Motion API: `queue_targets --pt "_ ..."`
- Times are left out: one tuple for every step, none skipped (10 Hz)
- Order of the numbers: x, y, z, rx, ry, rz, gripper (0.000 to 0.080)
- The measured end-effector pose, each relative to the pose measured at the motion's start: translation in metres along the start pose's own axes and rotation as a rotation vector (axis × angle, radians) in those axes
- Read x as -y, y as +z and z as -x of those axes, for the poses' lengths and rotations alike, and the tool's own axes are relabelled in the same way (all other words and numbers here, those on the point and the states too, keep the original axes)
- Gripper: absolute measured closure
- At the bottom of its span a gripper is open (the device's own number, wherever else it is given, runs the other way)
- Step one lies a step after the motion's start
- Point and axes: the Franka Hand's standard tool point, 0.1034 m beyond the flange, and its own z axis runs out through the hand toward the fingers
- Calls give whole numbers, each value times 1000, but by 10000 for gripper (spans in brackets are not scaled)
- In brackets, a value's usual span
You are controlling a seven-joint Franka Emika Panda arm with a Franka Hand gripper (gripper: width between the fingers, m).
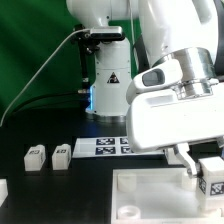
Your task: Assemble one leg
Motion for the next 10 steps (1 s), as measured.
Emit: queue_targets --pt "0 0 0 0 0 0 325" --pt "0 0 0 0 0 0 204" --pt "0 0 0 0 0 0 204" --pt "0 0 0 0 0 0 159" --pt "0 0 0 1 0 0 159" --pt "0 0 0 1 1 0 151" --pt "0 0 0 1 1 0 151" --pt "0 0 0 1 1 0 150" --pt "0 0 0 1 1 0 150" --pt "0 1 1 10 1 -2 150"
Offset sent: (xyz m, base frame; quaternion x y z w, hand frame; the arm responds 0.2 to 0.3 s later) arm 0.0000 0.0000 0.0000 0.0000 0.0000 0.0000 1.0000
